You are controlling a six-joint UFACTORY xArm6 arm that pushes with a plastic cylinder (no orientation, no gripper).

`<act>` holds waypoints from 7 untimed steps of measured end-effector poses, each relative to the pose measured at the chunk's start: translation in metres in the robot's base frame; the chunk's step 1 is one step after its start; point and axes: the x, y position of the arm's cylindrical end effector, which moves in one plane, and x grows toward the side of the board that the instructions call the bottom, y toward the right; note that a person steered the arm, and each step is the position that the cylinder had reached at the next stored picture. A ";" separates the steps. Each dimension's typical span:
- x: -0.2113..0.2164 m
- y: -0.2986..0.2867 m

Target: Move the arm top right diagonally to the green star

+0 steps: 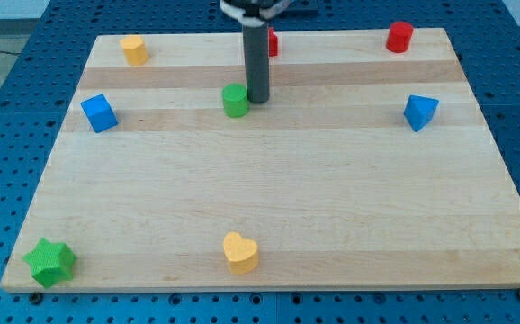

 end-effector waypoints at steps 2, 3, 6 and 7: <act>-0.046 -0.072; -0.006 -0.038; 0.169 -0.061; 0.232 -0.079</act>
